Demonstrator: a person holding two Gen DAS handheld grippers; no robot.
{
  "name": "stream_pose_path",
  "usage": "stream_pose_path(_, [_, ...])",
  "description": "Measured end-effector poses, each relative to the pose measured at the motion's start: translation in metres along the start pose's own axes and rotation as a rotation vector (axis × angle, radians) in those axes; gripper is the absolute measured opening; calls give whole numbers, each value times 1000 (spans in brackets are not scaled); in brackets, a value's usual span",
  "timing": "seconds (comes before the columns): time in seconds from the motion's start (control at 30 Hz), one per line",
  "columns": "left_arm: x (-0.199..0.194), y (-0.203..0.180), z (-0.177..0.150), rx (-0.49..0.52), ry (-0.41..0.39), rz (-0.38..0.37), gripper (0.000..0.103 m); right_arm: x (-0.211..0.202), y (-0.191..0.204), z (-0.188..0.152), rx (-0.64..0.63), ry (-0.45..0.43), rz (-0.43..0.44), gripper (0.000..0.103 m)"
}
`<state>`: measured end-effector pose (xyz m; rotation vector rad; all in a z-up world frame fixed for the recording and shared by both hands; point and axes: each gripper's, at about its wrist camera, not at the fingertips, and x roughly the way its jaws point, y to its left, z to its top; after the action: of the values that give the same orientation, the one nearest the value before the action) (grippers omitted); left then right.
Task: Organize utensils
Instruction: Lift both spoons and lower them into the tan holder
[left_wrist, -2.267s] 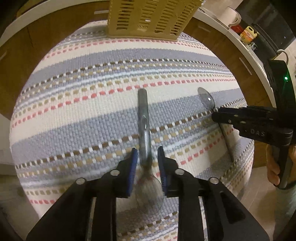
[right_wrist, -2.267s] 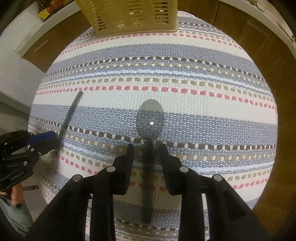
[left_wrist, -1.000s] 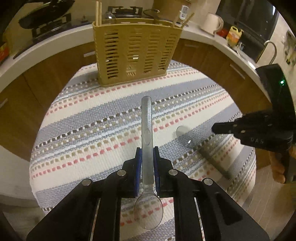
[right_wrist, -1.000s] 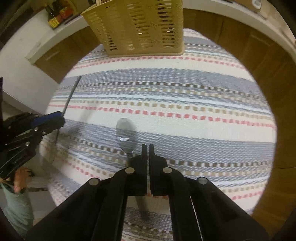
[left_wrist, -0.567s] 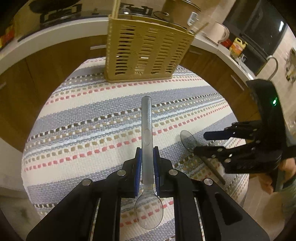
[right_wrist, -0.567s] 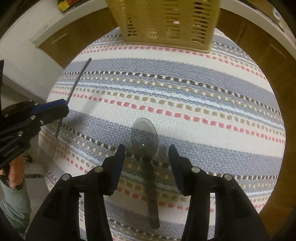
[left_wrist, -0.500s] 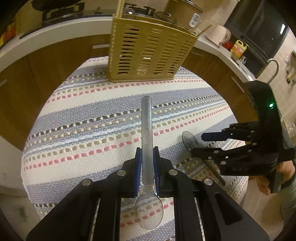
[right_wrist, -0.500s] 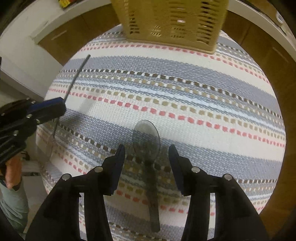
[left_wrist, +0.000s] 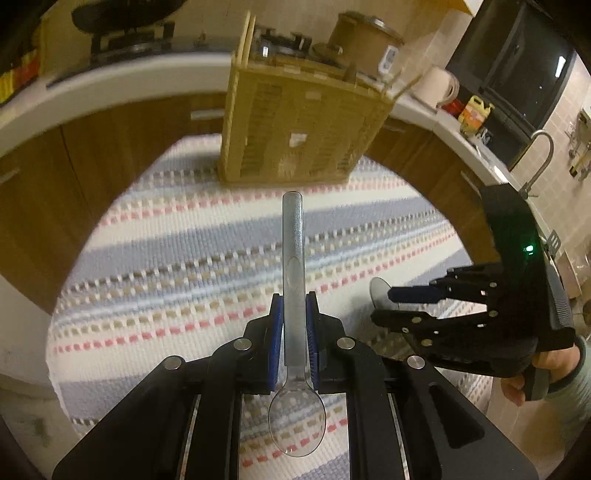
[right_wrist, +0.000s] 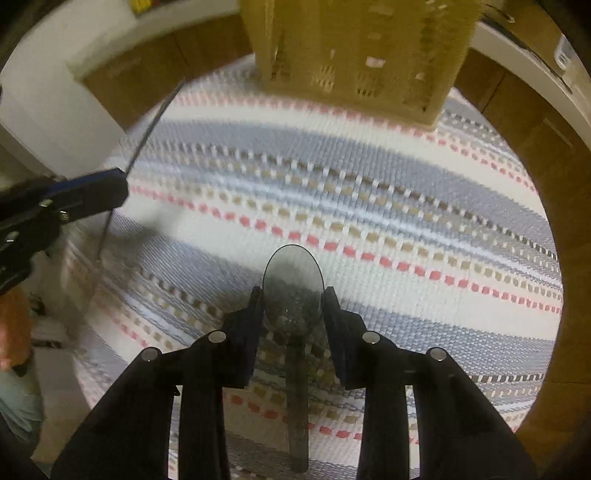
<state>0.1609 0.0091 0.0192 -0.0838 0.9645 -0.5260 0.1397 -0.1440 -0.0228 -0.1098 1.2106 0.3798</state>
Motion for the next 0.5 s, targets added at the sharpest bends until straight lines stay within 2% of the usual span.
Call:
stream_pose_path(0.1, [-16,-3,15,-9,-81,-9,10,-29,-14,3,35,-103,80,30])
stream_pose_path(0.23, [-37,-1,45,-46,-212,-49,10,-69,-25,17,66,-290,182,30])
stream_pose_path(0.33, [-49,4,67,-88,-300,-80,10,-99,-33,29,67,-430,220,30])
stream_pose_path(0.47, [-72,9,99,-129,-482,-105,10,-136,-49,41,92,-596,249,30])
stream_pose_path(0.5, [-77,10,107,-142,-538,-112,10,-135,-45,56,101,-629,249,30])
